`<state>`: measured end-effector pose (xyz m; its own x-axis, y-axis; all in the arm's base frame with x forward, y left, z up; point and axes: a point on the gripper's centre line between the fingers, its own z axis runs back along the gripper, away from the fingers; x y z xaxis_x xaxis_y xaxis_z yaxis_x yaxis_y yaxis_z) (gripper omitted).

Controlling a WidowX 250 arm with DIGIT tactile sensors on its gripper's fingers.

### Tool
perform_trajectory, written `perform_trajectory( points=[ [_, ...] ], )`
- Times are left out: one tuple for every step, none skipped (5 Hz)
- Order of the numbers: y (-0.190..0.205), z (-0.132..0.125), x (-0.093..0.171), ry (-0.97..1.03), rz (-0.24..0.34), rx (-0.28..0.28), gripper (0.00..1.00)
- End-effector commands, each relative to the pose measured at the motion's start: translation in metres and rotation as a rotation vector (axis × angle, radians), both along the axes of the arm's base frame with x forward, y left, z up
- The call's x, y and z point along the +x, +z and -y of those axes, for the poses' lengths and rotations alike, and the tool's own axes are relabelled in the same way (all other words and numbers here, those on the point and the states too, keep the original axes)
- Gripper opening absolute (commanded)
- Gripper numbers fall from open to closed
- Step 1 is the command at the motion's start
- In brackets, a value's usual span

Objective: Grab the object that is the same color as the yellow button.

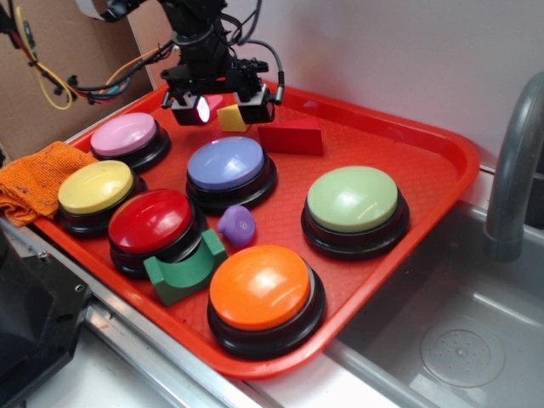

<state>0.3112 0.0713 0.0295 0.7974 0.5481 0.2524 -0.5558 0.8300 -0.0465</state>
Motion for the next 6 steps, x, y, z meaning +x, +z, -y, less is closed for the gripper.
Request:
perform_trajectory(
  points=[
    [0.008,-0.019,0.018,0.002,0.055,-0.006,1.00],
    [0.004,-0.019,0.022,0.006,0.047,-0.004,0.15],
    [0.003,-0.018,0.020,0.017,0.044,-0.010,0.00],
    [0.011,-0.014,0.015,-0.007,0.031,-0.018,0.00],
    [0.032,-0.009,0.011,-0.041,0.017,-0.032,0.00],
    [0.059,0.000,0.011,-0.119,-0.054,-0.025,0.00]
  ],
)
